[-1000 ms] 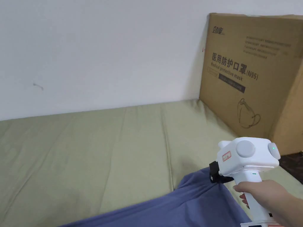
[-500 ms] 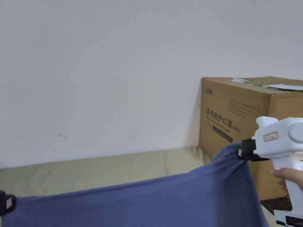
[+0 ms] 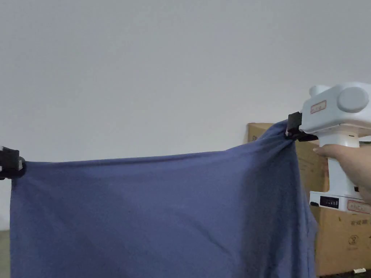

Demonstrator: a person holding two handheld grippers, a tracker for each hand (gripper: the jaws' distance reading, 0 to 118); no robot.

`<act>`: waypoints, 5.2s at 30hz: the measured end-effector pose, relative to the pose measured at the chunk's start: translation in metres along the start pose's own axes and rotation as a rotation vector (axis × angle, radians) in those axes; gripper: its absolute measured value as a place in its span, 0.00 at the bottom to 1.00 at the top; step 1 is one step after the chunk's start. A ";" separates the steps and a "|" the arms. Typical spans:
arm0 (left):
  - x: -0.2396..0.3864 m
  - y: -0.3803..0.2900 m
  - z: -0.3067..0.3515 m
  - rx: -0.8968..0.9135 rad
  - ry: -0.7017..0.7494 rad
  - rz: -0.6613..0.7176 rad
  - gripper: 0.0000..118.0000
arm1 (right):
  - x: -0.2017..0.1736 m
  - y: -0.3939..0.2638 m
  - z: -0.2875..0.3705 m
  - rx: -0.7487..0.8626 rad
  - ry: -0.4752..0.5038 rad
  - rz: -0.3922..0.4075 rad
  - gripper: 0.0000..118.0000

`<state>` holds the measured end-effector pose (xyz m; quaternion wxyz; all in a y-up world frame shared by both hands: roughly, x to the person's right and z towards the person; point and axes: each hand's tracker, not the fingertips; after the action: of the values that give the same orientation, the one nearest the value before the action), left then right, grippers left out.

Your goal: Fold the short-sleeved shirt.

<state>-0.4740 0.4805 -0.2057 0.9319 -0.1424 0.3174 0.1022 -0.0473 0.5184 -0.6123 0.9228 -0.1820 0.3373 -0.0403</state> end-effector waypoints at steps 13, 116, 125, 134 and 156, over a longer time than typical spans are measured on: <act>-0.007 0.055 -0.080 0.128 0.118 0.000 0.01 | -0.054 0.064 -0.088 0.135 -0.042 0.082 0.01; -0.058 -0.465 0.106 -0.784 -0.001 0.032 0.02 | 0.072 -0.452 0.150 -0.742 0.128 -0.022 0.00; -0.036 -0.424 0.137 -0.669 -0.013 0.074 0.02 | 0.101 -0.483 0.110 -0.878 -0.072 -0.025 0.99; -0.035 -0.427 0.135 -0.712 0.020 0.096 0.02 | 0.090 -0.509 0.104 -0.980 -0.030 0.162 0.50; -0.055 -0.362 0.057 -0.703 -0.030 0.147 0.03 | 0.075 -0.383 0.052 -0.877 0.065 0.086 0.04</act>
<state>-0.3830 0.1538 -0.0562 0.8206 -0.4297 0.2586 0.2742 0.0620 0.1632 -0.4816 0.7481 -0.5406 0.3587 0.1394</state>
